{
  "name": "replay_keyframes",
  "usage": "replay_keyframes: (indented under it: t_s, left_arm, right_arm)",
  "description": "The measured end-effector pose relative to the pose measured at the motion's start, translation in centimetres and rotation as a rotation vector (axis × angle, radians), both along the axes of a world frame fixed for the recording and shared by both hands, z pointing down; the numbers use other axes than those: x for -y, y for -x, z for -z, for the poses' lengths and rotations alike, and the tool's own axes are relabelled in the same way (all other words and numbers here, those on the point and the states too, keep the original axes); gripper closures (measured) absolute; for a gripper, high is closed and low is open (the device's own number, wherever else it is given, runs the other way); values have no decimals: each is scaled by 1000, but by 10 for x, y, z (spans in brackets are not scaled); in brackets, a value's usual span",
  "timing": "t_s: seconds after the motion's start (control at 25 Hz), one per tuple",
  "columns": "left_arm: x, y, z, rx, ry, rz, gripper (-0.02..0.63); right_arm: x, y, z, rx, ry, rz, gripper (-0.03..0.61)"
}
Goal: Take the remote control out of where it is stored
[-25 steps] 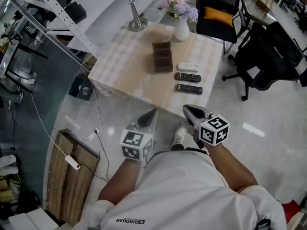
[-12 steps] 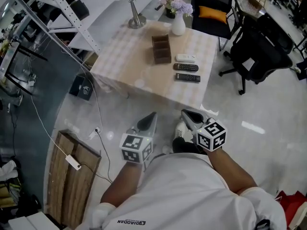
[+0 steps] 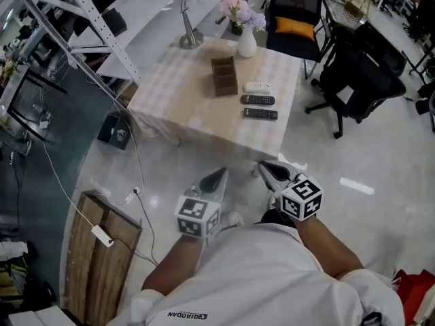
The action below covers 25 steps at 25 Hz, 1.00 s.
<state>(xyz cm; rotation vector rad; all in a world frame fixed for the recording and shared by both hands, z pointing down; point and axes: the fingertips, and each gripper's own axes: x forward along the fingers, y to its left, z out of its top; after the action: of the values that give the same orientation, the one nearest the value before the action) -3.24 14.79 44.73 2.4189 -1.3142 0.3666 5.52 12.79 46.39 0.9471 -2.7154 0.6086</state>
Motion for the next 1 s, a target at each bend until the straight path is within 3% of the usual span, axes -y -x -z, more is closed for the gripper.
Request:
replay_keyframes:
  t_s: [1.0]
  left_arm:
    - [40, -93, -1, 14, 13, 74, 611]
  right_arm:
    - [43, -82, -9, -13, 14, 105, 574]
